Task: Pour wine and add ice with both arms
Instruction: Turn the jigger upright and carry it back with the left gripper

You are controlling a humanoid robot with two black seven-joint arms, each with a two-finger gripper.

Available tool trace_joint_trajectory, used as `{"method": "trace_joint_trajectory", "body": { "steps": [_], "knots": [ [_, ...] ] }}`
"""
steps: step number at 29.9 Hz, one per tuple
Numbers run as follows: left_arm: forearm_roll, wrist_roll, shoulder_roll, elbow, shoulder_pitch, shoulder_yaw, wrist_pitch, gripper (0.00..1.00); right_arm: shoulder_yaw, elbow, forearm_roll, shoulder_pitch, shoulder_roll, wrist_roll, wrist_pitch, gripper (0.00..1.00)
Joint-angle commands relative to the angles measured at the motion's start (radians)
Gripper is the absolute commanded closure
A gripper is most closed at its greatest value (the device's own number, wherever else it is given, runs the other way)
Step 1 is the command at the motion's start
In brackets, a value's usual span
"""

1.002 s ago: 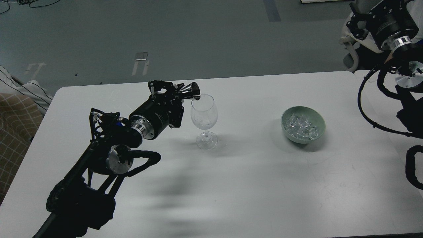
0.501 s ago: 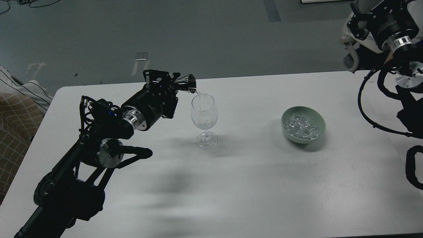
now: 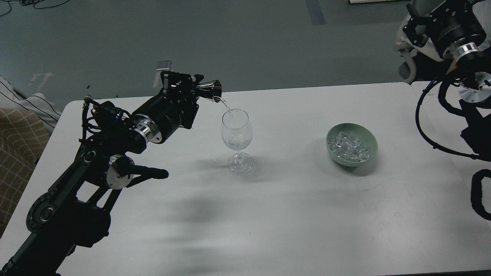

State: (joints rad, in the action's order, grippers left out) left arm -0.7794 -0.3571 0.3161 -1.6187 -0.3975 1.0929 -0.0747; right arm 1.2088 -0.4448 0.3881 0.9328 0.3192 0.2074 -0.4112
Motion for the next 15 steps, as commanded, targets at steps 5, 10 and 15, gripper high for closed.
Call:
{"method": "trace_joint_trajectory", "body": {
  "steps": [5, 10, 15],
  "knots": [
    [-0.001, 0.0, 0.069, 0.0, -0.053, -0.001, 0.061, 1.0, 0.0, -0.003, 0.0, -0.002, 0.004, 0.0, -0.001, 0.0],
    [-0.018, 0.0, 0.109, -0.001, -0.107, -0.001, 0.107, 1.0, 0.0, -0.003, 0.0, -0.002, 0.006, 0.0, -0.006, 0.0],
    [-0.069, -0.022, 0.109, -0.003, -0.138, -0.001, 0.144, 1.0, 0.0, -0.003, 0.0, -0.002, 0.009, 0.0, -0.006, 0.0]
  ]
}}
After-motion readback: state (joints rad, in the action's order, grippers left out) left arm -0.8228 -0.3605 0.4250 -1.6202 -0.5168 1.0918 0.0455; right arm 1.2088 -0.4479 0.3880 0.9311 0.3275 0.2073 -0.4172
